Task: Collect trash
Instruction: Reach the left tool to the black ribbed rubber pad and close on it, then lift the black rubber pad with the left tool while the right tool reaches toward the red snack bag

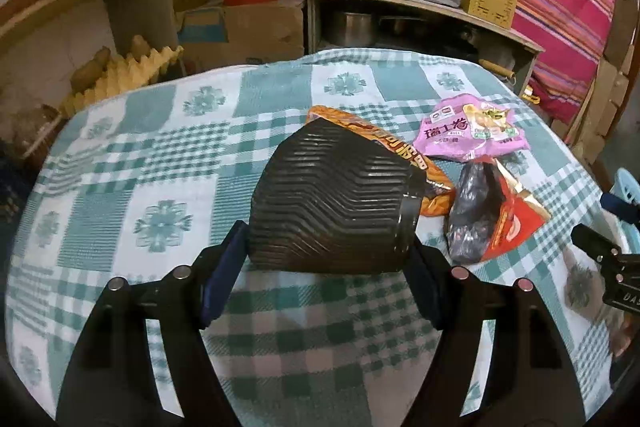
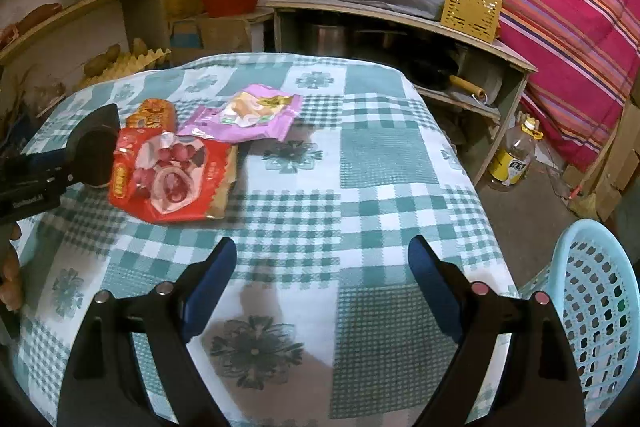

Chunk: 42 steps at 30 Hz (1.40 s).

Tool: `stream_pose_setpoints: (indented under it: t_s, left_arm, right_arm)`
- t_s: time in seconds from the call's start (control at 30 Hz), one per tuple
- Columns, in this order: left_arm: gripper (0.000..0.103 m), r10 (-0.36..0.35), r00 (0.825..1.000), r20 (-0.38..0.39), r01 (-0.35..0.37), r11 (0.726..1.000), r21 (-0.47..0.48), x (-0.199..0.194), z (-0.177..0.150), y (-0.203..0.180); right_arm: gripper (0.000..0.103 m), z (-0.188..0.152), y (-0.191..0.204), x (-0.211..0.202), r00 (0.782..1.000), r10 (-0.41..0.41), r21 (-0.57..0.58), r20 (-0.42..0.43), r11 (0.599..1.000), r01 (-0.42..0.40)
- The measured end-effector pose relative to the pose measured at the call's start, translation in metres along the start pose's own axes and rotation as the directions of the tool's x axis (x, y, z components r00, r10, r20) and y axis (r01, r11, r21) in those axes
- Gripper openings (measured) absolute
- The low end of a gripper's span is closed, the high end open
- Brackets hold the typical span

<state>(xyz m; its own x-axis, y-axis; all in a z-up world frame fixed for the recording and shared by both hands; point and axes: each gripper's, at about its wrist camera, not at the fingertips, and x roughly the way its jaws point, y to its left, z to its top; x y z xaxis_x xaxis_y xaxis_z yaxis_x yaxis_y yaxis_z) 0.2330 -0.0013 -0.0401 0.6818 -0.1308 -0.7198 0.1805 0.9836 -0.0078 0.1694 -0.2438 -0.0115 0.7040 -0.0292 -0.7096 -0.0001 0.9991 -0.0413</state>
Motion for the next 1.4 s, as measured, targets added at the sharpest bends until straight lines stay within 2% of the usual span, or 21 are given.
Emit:
stream_pose_setpoints:
  t_s: [0.13, 0.3, 0.43, 0.57, 0.7, 0.83, 1.13, 1.23, 1.4]
  left_arm:
    - [0.072, 0.031, 0.999, 0.037, -0.032, 0.999, 0.003, -0.023, -0.005, 0.011]
    - [0.072, 0.074, 0.996, 0.056, -0.07, 0.995, -0.066, -0.046, -0.014, 0.041]
    - [0.072, 0.105, 0.992, 0.065, -0.099, 0.99, -0.099, -0.061, -0.021, 0.058]
    - [0.072, 0.115, 0.991, 0.066, -0.106, 0.987, -0.123, -0.067, -0.023, 0.071]
    - [0.072, 0.121, 0.99, 0.069, -0.11, 0.983, -0.147, -0.067, -0.021, 0.08]
    - [0.072, 0.117, 0.991, 0.073, -0.104, 0.982, -0.16, -0.065, -0.016, 0.083]
    - [0.072, 0.099, 0.991, 0.092, -0.083, 0.982, -0.17, -0.071, -0.013, 0.084]
    - [0.072, 0.095, 0.991, 0.093, -0.077, 0.98, -0.182, -0.072, -0.012, 0.086]
    - [0.072, 0.093, 0.991, 0.098, -0.074, 0.98, -0.184, -0.074, -0.011, 0.088]
  right_arm:
    - [0.086, -0.001, 0.016, -0.005, 1.0, 0.018, -0.043, 0.009, 0.999, -0.018]
    - [0.086, -0.002, 0.041, -0.005, 0.999, 0.038, -0.098, -0.005, 0.994, -0.038]
    - [0.086, -0.002, 0.057, -0.003, 1.0, 0.024, -0.146, -0.007, 0.989, -0.025]
    - [0.086, -0.001, 0.068, 0.008, 0.999, 0.0, -0.178, -0.04, 0.984, -0.007]
    - [0.086, 0.006, 0.081, 0.012, 0.999, 0.012, -0.197, -0.039, 0.98, -0.019]
    - [0.086, 0.008, 0.094, 0.018, 0.998, 0.029, -0.234, -0.059, 0.971, -0.042]
    - [0.086, 0.019, 0.114, 0.028, 0.998, 0.004, -0.295, -0.068, 0.955, -0.024]
    - [0.082, 0.024, 0.118, 0.033, 0.996, 0.021, -0.304, -0.085, 0.951, -0.046]
    - [0.056, 0.033, 0.116, 0.04, 0.982, 0.119, -0.254, -0.146, 0.955, -0.153]
